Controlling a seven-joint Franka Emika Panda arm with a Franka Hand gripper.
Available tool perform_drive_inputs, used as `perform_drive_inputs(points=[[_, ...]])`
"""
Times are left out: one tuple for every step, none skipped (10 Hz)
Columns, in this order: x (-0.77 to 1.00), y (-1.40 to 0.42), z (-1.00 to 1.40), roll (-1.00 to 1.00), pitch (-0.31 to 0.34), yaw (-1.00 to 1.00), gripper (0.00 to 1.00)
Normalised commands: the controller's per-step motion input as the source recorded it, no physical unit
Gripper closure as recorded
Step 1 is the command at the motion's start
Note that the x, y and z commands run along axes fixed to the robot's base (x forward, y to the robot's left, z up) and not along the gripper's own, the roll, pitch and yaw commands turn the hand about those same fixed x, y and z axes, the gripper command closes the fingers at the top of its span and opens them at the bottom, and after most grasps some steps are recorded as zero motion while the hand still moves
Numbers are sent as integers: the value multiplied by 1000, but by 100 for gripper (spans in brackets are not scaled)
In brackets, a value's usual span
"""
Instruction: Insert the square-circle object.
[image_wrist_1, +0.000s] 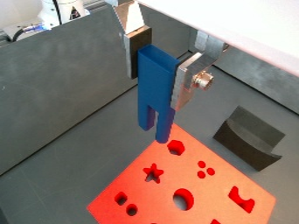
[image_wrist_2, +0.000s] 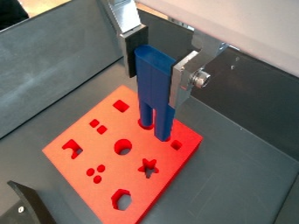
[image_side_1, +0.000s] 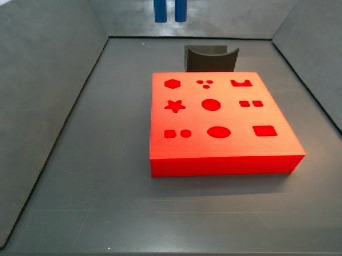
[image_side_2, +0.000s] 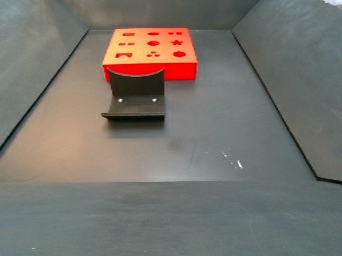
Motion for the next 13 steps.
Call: perform_drive_inputs(points=[[114, -200, -566, 1, -193, 0, 100], [294, -483, -734, 196, -146, 80, 100], [571, -600, -557, 303, -19, 43, 100], [629, -574, -523, 204, -44, 129, 100], [543, -483, -560, 140, -77, 260, 100], [411, -386, -486, 0, -119, 477, 100], [257, -391, -489, 0, -186, 583, 100], [217, -289, -511, -19, -207, 597, 100], [123, -240, -511, 0, -177, 480, 100], [0, -183, -500, 56, -96, 306, 100], [-89, -86, -571, 140, -77, 11, 100], [-311, 0, -531, 110, -93, -74, 100], [-303, 0, -523, 119, -80, -111, 100]])
